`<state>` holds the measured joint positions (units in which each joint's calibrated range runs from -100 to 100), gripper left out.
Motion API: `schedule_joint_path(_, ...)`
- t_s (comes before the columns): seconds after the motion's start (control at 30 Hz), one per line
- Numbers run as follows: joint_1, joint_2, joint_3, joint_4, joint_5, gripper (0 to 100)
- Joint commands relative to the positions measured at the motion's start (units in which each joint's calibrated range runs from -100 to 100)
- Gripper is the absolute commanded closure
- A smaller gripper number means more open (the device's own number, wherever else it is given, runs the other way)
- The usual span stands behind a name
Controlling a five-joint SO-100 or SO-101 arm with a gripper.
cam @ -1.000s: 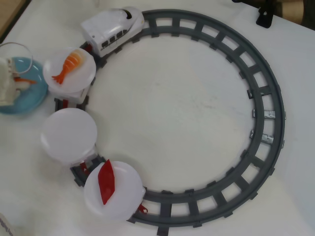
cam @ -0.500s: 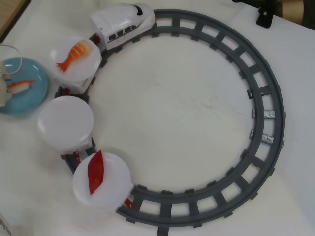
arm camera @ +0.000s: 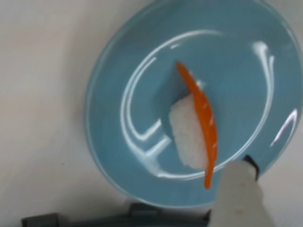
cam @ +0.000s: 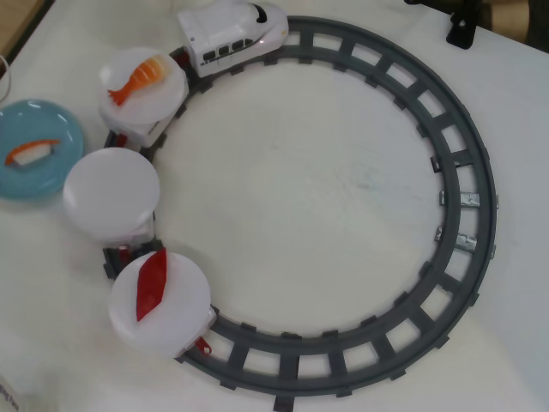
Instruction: Pick up the sushi from the Shinkansen and put it on the blue dish
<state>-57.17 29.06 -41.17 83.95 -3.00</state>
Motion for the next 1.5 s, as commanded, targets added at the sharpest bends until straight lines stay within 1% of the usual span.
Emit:
schedule_joint_path(0.0, -1.37, -10.35, -2.74, 0.85, -1.34, 85)
schedule_joint_path(0.47, -16.51, -42.95, 17.46, 0.08, -2.7, 85)
schedule_joint_path(0.67, -22.67, -52.16, 31.34, 0.0, -2.44, 85)
schedule_joint_path(0.73, -24.52, -54.15, 37.83, -1.7, -2.39, 85)
schedule_joint_path(0.83, -26.72, -57.97, 49.47, -8.92, -2.33, 85)
schedule_joint_path(1.17, -31.74, -76.47, 93.38, -43.82, -2.23, 85)
schedule_joint_path(1.33, -31.3, -82.44, 110.6, -53.25, -2.23, 85)
schedule_joint_path(1.47, -31.21, -85.34, 119.08, -55.37, -2.23, 85)
